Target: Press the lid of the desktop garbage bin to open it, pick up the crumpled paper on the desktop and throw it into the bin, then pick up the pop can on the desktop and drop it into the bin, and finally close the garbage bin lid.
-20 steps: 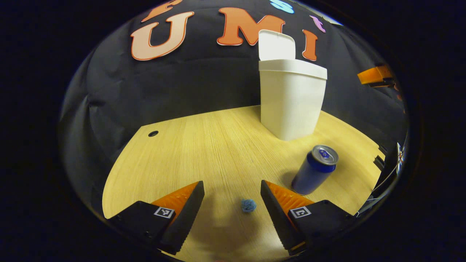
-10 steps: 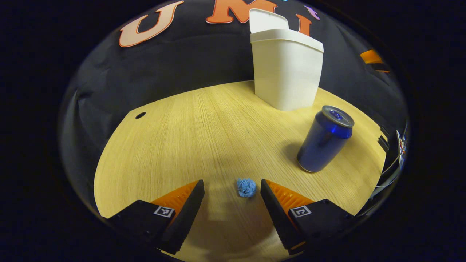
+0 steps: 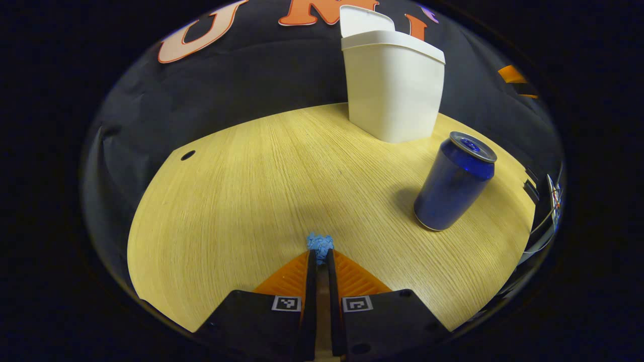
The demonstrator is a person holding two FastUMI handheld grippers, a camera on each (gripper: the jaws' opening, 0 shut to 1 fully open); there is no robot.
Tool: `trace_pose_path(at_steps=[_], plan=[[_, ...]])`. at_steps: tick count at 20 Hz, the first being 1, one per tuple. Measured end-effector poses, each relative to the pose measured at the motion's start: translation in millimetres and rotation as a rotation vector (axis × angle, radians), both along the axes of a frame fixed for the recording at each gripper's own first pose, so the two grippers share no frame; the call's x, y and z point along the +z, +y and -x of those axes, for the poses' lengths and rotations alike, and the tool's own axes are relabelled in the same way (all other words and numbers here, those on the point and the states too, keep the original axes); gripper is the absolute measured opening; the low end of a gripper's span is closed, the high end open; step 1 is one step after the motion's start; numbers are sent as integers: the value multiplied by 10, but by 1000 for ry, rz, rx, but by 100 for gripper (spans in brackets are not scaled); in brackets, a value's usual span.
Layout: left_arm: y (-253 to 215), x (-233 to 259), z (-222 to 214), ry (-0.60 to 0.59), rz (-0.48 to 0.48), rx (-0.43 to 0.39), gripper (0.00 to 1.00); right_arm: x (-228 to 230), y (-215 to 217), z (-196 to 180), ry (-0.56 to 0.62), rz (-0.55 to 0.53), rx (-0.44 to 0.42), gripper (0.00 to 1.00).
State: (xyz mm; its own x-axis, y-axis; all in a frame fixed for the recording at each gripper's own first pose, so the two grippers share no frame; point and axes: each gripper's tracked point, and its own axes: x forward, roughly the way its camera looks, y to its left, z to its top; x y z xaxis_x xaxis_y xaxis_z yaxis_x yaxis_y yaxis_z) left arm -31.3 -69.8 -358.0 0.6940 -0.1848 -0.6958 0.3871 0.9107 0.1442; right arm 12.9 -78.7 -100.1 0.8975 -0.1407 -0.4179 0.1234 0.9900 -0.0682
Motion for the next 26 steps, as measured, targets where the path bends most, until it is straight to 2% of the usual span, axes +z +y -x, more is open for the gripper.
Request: trace_pose_path(at_steps=[3,11,19,26], plan=[[-33,113,31,10,35,-10,4,-9,25,11,0,-6,3,98],[57,455,-93,-32,76,17,4,-40,324,-76,-11,-28,70,98],[426,880,-73,-86,77,78,4,-243,1116,-245,19,-74,230,98],[896,971,103,-93,64,160,4,-705,1683,-280,105,-9,354,98]])
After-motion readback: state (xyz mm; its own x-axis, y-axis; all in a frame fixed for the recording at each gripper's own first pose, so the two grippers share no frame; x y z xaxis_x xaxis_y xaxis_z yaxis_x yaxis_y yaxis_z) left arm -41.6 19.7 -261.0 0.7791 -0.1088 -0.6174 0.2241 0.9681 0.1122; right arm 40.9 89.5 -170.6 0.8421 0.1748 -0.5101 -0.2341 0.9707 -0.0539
